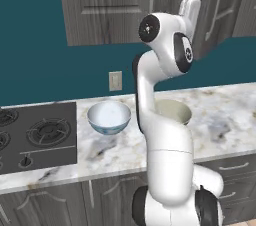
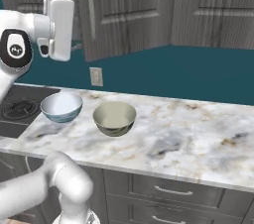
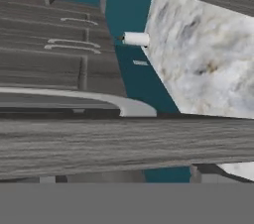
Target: Open the cabinet. Pick the bowls from the counter and place them in the cabinet. Then close the cabinet.
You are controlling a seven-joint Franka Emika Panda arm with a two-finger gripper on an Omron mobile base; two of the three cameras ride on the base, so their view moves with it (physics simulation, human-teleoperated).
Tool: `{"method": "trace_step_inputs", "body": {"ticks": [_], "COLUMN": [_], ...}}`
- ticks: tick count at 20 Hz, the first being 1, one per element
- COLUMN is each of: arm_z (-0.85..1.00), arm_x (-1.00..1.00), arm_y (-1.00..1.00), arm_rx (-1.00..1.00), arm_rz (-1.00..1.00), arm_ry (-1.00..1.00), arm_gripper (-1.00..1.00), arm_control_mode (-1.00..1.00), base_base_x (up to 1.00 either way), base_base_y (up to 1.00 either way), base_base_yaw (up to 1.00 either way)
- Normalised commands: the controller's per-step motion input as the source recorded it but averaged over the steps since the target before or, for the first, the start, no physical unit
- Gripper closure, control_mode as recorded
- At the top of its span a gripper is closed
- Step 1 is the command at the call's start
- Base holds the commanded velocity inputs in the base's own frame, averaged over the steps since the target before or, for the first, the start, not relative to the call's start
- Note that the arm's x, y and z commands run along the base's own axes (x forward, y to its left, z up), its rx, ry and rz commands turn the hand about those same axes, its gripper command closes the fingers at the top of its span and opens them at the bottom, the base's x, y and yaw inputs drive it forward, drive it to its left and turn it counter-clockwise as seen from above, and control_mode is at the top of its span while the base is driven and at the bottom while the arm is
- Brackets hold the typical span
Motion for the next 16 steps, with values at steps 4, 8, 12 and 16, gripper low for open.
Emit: {"method": "trace_step_inputs", "body": {"ticks": [4, 8, 12, 16], "arm_z": [-0.61, -0.34, -0.08, 0.0], "arm_x": [-0.01, 0.0, 0.0, 0.0], "arm_y": [-0.91, -1.0, -0.97, -0.84], "arm_rx": [0.05, 0.11, 0.21, 0.27], "arm_rz": [0.0, 0.0, 0.0, -0.01], "arm_ry": [-0.4, -0.33, -0.18, 0.0], "arm_gripper": [-1.0, -1.0, -1.0, -1.0], "arm_control_mode": [-1.0, -1.0, -1.0, -1.0], "base_base_x": [0.0, 0.0, 0.0, 0.0], "base_base_y": [0.0, 0.0, 0.0, 0.0], "base_base_yaw": [0.0, 0.0, 0.0, 0.0]}}
